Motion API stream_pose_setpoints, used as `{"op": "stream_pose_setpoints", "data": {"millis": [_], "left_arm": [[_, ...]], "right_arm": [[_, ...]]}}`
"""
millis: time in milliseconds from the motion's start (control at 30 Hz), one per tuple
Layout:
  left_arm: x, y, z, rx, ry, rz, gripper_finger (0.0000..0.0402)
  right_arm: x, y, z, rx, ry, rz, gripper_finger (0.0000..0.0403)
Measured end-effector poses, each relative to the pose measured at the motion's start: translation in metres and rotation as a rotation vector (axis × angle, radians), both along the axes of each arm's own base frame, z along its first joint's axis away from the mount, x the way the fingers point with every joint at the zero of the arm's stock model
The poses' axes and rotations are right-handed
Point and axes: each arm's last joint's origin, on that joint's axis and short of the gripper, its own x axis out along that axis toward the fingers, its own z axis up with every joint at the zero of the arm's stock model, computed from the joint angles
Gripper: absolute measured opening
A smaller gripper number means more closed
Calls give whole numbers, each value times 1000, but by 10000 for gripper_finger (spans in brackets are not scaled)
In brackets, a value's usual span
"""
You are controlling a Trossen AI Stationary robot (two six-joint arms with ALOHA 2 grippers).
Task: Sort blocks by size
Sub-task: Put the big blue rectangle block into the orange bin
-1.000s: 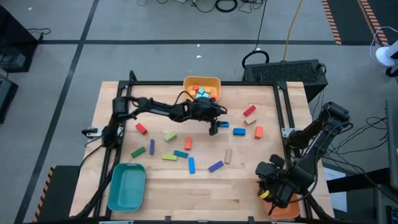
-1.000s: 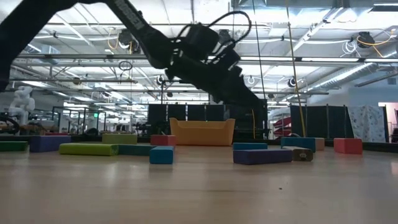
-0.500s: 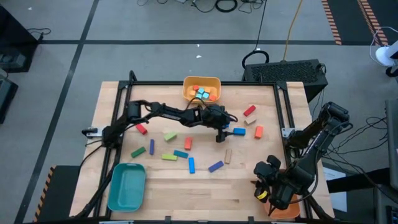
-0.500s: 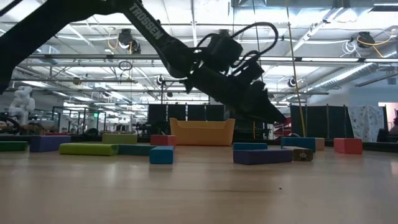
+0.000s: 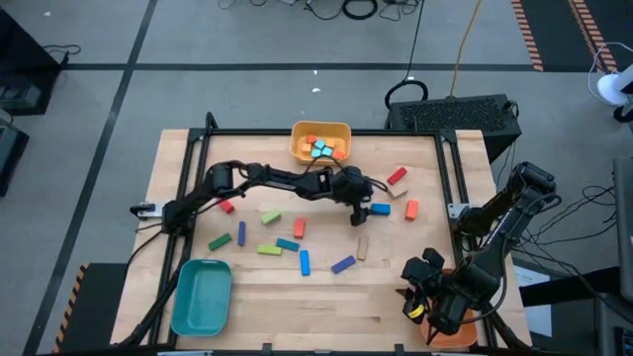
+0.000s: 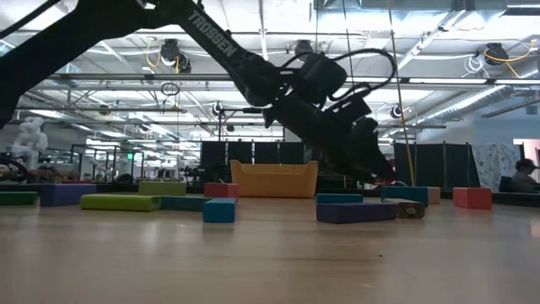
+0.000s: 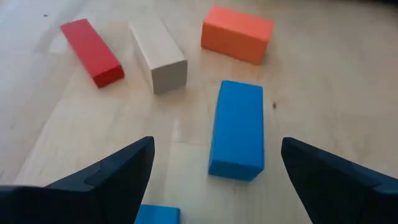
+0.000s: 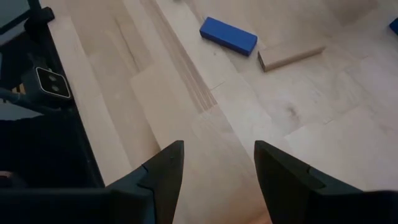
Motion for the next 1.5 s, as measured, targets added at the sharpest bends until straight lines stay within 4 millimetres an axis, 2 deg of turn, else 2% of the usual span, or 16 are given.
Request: {"op": "stream_pose_setpoints", "data": {"millis": [300,533,700,833,1100,1233,1367,1500], "left_arm": [[12,-9,29,134,27,-66,343],[15,-9,41,96,101,-52,314],[15,-10,44,61,110,11,313],[15,-19,43,59,134,3,313],[8,-33,39,55,238,-40,313],[5,-34,36,65,267,-53,312],[2,-28,44,80,264,-57,312],[-4,-17,57,98,267,-52,312]], "right_arm": [[0,0,0,10,0,-9,180],[1,0,0,40,21,-16,180],[2,-1,0,39,21,-24,180],[5,-5,0,11,21,-26,180],[9,-49,-6,-354,157,-72,180],[12,-69,-17,-508,219,-57,181],[14,-87,-38,-560,277,-51,181],[5,-105,-62,-534,255,-63,181]]}}
